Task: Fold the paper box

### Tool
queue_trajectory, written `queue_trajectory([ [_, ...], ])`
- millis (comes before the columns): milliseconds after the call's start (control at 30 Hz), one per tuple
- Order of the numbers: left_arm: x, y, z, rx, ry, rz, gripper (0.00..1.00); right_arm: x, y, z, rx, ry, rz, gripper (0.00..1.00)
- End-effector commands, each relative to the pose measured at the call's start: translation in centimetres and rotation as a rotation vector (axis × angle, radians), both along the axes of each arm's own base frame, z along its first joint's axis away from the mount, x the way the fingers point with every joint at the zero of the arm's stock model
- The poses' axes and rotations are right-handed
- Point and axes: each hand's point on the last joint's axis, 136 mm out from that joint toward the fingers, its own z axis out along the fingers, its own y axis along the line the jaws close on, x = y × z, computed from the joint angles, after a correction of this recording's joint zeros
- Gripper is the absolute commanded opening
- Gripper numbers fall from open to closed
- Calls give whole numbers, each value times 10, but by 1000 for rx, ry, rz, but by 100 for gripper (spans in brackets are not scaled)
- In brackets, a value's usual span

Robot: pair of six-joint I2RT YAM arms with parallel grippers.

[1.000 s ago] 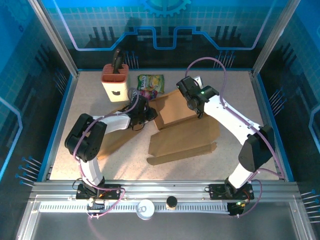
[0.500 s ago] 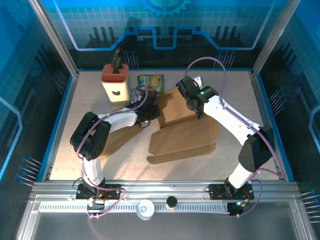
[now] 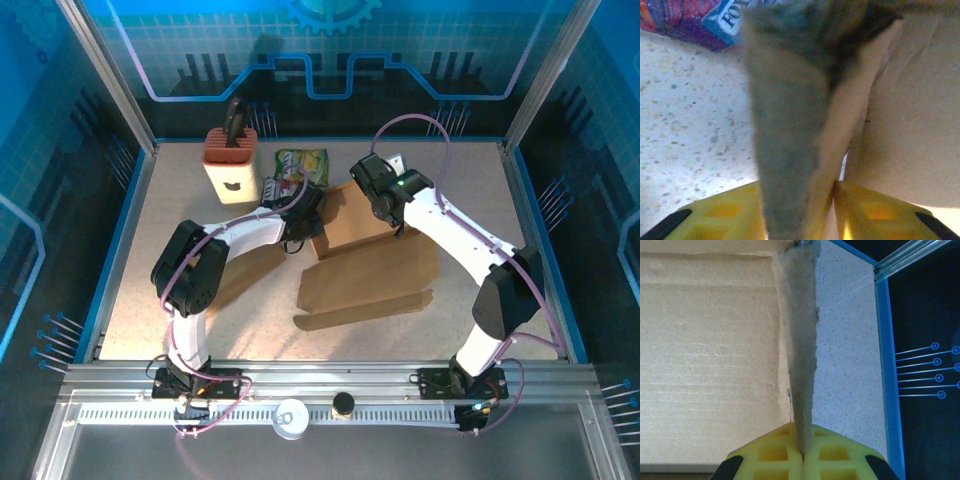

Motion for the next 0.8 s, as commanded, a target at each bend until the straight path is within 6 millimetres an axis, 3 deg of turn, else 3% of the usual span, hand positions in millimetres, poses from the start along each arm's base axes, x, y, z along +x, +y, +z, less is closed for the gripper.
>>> queue_trajectory([
  [0, -9, 2, 13, 57, 6, -30, 53, 1, -10, 1, 18, 11, -54, 0],
  [67, -9, -1, 22, 51, -4, -42, 78, 1, -14, -2, 23, 26, -70, 0],
  [167, -9, -3, 32, 39, -9, -59, 92, 0, -18, -7, 39, 47, -90, 0],
  [300, -12, -6, 49, -5, -46, -63, 93, -1, -21, -14, 60, 65, -113, 0],
  [533, -18, -12, 112, -109, -178, -80, 93, -7, -36, -34, 124, 122, -201, 0],
  [633, -24, -9, 138, -140, -219, -78, 92, -14, -51, -50, 215, 155, -288, 0],
  [767, -43, -1, 157, -159, -254, -73, 88, -25, -70, -73, 421, 174, -411, 0],
])
